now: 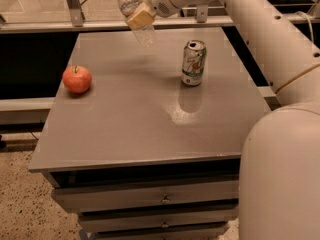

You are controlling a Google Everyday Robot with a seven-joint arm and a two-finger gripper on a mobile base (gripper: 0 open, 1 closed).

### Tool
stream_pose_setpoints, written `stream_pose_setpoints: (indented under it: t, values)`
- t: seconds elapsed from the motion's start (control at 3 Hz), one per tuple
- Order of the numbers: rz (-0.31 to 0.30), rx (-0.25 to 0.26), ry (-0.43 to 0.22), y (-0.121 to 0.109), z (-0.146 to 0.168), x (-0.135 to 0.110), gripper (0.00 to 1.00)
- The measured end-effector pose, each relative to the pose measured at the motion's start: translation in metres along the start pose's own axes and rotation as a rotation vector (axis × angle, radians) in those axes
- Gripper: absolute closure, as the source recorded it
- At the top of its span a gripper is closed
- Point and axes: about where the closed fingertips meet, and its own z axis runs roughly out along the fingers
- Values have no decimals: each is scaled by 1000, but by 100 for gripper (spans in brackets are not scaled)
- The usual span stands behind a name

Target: Knock water bottle over

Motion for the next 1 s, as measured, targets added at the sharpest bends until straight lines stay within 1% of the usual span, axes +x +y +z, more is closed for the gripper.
stream_pose_setpoints:
  t: [0.33,0.67,1.0]
  values:
    - [-184,-180,67,32,-1,1,100]
    - [-297,-378,126,76,4,21,100]
    - [-448,-578,203,125,2,40,100]
